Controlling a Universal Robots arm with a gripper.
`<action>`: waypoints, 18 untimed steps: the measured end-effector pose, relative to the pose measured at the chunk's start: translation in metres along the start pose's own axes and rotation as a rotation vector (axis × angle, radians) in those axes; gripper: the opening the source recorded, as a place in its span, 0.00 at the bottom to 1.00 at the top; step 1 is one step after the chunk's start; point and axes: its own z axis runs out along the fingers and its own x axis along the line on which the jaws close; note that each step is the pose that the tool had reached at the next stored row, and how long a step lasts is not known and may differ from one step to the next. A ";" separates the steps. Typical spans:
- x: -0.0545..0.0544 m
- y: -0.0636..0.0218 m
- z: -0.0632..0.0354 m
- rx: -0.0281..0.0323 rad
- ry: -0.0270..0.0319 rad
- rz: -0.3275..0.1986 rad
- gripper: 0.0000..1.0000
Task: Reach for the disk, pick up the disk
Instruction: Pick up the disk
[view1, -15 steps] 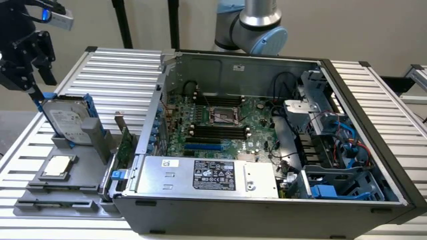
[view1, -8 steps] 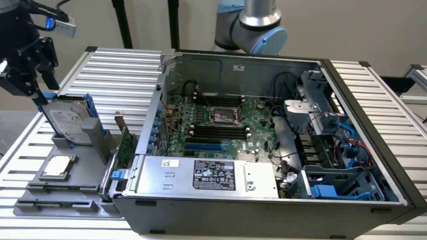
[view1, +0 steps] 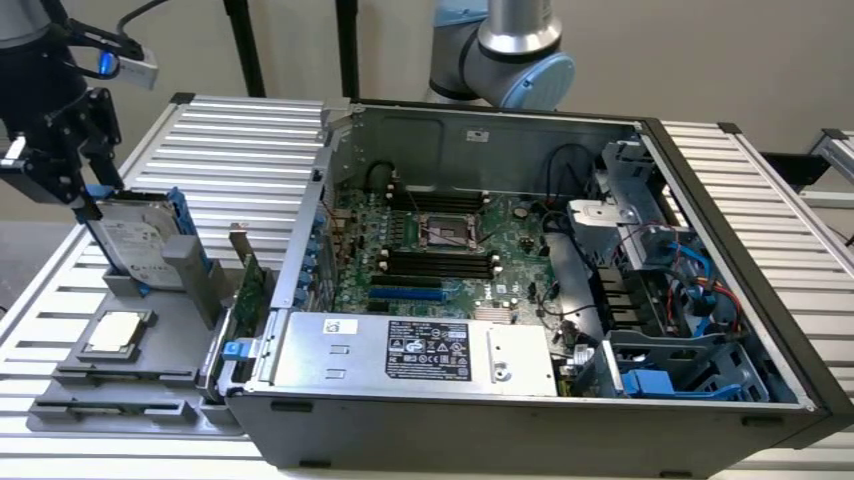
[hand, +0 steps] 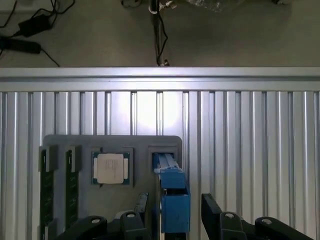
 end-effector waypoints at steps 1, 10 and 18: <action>0.000 0.0000 0.0018 0.0000 0.0000 -0.002 0.54; 0.000 -0.0002 0.0129 0.0001 0.0002 -0.011 0.54; 0.000 -0.0002 0.0170 -0.0003 0.0004 -0.011 0.54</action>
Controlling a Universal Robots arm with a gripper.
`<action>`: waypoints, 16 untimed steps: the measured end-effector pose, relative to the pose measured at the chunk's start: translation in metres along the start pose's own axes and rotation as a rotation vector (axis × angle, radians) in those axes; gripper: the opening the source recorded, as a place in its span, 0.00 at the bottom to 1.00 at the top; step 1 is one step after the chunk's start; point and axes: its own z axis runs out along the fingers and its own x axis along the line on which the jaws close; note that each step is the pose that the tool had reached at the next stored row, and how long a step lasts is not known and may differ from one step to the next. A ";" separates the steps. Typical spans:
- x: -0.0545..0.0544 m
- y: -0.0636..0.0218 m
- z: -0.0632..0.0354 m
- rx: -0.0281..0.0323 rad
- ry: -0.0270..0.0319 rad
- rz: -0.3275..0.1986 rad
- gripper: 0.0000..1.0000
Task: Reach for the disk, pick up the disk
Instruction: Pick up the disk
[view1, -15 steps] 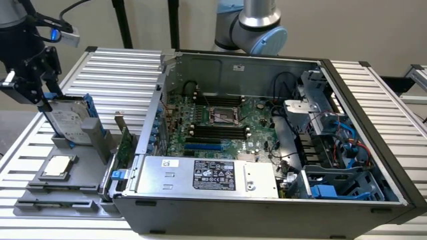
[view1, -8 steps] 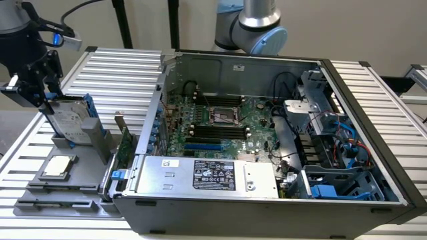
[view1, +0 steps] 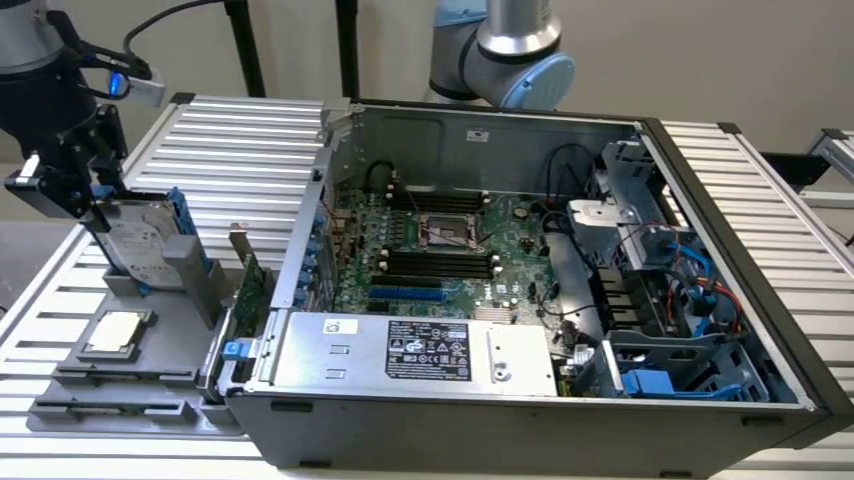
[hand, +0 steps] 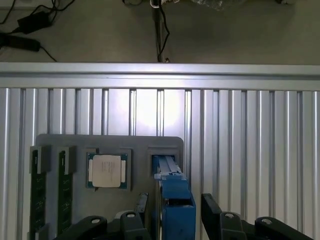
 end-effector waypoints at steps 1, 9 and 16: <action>0.000 0.0000 0.0002 0.0003 -0.0001 0.000 0.54; 0.000 0.0001 0.0005 0.0003 -0.0003 0.000 0.34; 0.000 0.0001 0.0005 0.0003 -0.0003 0.006 0.33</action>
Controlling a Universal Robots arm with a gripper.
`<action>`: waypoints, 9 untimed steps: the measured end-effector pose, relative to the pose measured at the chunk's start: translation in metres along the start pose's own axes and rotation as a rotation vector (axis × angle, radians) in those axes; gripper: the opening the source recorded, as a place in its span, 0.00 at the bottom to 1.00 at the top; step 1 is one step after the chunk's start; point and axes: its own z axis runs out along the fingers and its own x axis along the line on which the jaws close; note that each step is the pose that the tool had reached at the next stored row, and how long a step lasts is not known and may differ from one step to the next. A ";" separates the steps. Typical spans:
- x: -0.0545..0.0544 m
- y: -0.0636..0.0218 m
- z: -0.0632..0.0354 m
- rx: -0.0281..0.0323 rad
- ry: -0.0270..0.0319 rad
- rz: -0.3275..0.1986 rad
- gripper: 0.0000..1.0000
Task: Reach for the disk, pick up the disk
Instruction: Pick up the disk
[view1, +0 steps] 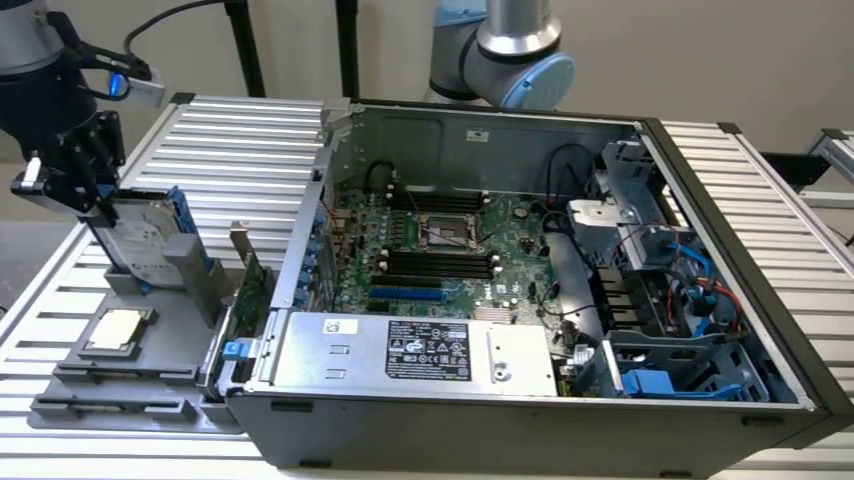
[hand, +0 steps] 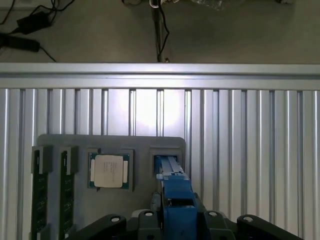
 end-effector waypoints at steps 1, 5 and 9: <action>0.000 0.0000 0.0000 0.0000 -0.0001 0.002 0.33; 0.002 0.0001 0.0000 0.0000 -0.0002 0.012 0.33; 0.004 0.0002 0.0000 0.0000 -0.0003 0.019 0.33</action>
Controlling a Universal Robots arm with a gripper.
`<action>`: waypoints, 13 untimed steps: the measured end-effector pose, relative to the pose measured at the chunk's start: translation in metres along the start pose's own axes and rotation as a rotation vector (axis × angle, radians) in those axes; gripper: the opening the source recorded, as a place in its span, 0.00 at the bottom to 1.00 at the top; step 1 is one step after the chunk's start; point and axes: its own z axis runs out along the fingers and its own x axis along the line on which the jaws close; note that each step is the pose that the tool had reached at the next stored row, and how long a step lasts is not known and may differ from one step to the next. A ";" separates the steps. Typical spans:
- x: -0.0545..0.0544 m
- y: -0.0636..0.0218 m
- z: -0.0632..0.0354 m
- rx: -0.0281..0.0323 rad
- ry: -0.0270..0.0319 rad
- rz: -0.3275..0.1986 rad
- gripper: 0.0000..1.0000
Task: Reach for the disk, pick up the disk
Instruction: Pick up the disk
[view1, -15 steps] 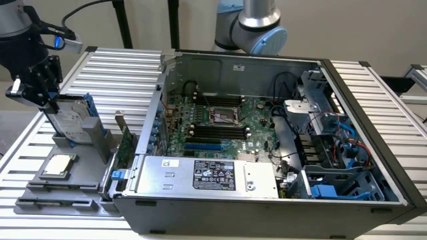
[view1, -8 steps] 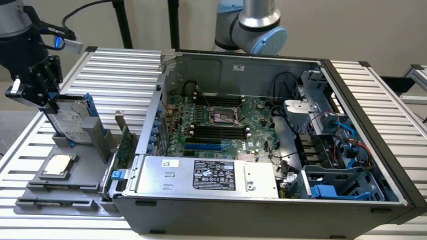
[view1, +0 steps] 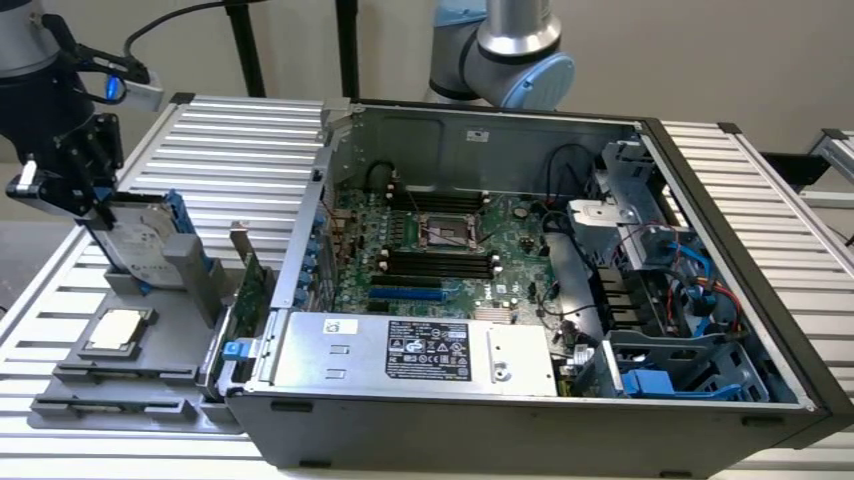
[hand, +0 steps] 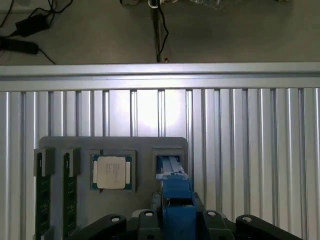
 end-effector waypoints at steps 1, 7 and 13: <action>0.001 0.0000 0.0000 0.0001 -0.0001 0.001 0.33; 0.002 0.0000 0.0000 0.0077 -0.0018 0.002 0.33; 0.002 0.0000 0.0000 0.0086 -0.0019 0.002 0.33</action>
